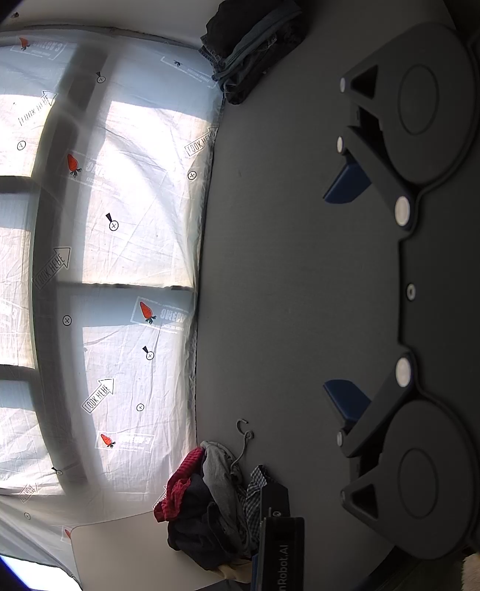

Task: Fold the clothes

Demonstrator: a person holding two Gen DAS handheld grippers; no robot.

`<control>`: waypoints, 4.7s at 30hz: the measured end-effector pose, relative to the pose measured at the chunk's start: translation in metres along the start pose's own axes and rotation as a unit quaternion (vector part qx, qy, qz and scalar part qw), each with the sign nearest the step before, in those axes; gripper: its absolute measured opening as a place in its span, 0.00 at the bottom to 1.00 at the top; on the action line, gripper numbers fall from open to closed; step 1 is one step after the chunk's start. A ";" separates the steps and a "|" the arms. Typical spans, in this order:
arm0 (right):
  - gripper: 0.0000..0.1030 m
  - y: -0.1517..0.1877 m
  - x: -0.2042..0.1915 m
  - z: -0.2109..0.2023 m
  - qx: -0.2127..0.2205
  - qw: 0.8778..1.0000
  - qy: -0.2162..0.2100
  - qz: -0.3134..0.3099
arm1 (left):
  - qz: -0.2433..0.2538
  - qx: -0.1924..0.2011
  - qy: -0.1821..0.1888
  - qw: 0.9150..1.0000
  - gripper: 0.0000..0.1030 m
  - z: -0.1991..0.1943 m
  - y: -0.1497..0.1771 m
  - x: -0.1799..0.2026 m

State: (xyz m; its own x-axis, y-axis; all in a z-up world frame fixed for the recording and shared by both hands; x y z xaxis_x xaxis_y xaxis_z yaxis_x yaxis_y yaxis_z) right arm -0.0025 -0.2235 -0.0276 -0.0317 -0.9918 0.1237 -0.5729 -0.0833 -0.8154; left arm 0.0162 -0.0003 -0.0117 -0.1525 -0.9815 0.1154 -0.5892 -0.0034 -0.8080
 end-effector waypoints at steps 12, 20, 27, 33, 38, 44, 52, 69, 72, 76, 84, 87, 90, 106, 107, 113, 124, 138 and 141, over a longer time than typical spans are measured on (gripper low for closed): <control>1.00 0.000 -0.005 0.001 0.001 1.000 0.004 0.001 | 0.007 0.004 0.004 1.000 1.00 0.001 0.000 -0.001; 1.00 0.000 -0.006 0.000 0.002 1.000 0.004 0.005 | 0.010 0.006 0.005 1.000 1.00 0.000 0.004 -0.002; 1.00 -0.002 -0.005 0.000 0.002 1.000 0.005 0.004 | 0.011 0.005 0.005 1.000 1.00 0.000 0.003 -0.002; 1.00 -0.003 -0.007 -0.001 0.003 1.000 0.006 0.003 | 0.010 0.005 0.006 1.000 1.00 -0.001 0.003 -0.002; 1.00 -0.004 -0.006 0.000 0.002 1.000 0.006 0.003 | 0.010 0.004 0.007 1.000 1.00 -0.001 0.002 -0.003; 1.00 -0.004 -0.007 0.000 0.003 1.000 0.007 0.004 | 0.008 0.004 0.006 1.000 1.00 0.000 0.002 -0.003; 1.00 -0.004 -0.007 0.001 0.003 1.000 0.007 0.005 | 0.010 0.005 0.007 1.000 1.00 -0.001 0.001 -0.003; 1.00 -0.001 -0.005 0.004 -0.001 1.000 0.007 0.014 | 0.011 -0.003 0.008 1.000 1.00 0.003 0.001 -0.007; 1.00 -0.001 -0.001 0.007 -0.008 1.000 0.009 0.021 | 0.008 -0.009 0.009 1.000 1.00 0.007 0.001 -0.006; 1.00 -0.001 0.009 0.015 -0.015 1.000 0.014 0.023 | 0.002 -0.016 0.015 1.000 1.00 0.017 0.000 -0.002; 1.00 -0.006 0.033 0.061 -0.058 0.996 0.003 0.068 | -0.019 -0.052 0.024 0.998 1.00 0.055 -0.009 0.005; 1.00 -0.010 0.044 0.096 -0.090 0.989 -0.017 0.120 | -0.031 -0.063 0.025 0.997 1.00 0.067 -0.019 -0.001; 1.00 -0.022 0.050 0.123 -0.108 0.979 -0.051 0.164 | -0.035 -0.070 -0.011 0.997 1.00 0.080 -0.036 -0.009; 1.00 -0.086 -0.040 0.238 -0.137 0.959 -0.175 0.174 | -0.254 -0.113 -0.089 0.956 1.00 0.140 -0.084 -0.170; 1.00 -0.092 -0.057 0.248 -0.144 0.958 -0.182 0.168 | -0.261 -0.116 -0.096 0.953 1.00 0.146 -0.084 -0.189; 1.00 -0.142 -0.163 0.304 -0.175 0.940 -0.233 0.176 | -0.308 -0.115 -0.113 0.938 1.00 0.191 -0.093 -0.297; 0.82 -0.209 -0.359 0.416 -0.293 0.816 -0.407 0.287 | -0.409 -0.091 -0.197 0.886 1.00 0.270 -0.102 -0.467; 0.44 -0.232 -0.495 0.457 -0.292 0.792 -0.472 0.253 | -0.446 -0.134 -0.153 0.872 1.00 0.314 -0.090 -0.504; 0.41 -0.238 -0.506 0.458 -0.286 0.796 -0.478 0.237 | -0.440 -0.140 -0.154 0.874 1.00 0.319 -0.091 -0.504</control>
State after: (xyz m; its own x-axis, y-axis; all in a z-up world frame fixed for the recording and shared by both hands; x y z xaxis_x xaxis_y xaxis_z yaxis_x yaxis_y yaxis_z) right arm 0.5247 0.2535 -0.1552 0.1252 -0.5410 -0.8317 -0.9700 0.1092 -0.2171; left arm 0.3998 0.4334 -0.1805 0.6525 -0.6277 0.4244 -0.5482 -0.7778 -0.3075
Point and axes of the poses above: each gripper's, at about its wrist camera, not at the fingertips, and z roughly the way its jaws point, x to its right, y to its underside, the point moved 2 cm from there along z, roughly the way its jaws point, and after that the axes turned 11 degrees about y, right-handed, at the moved point
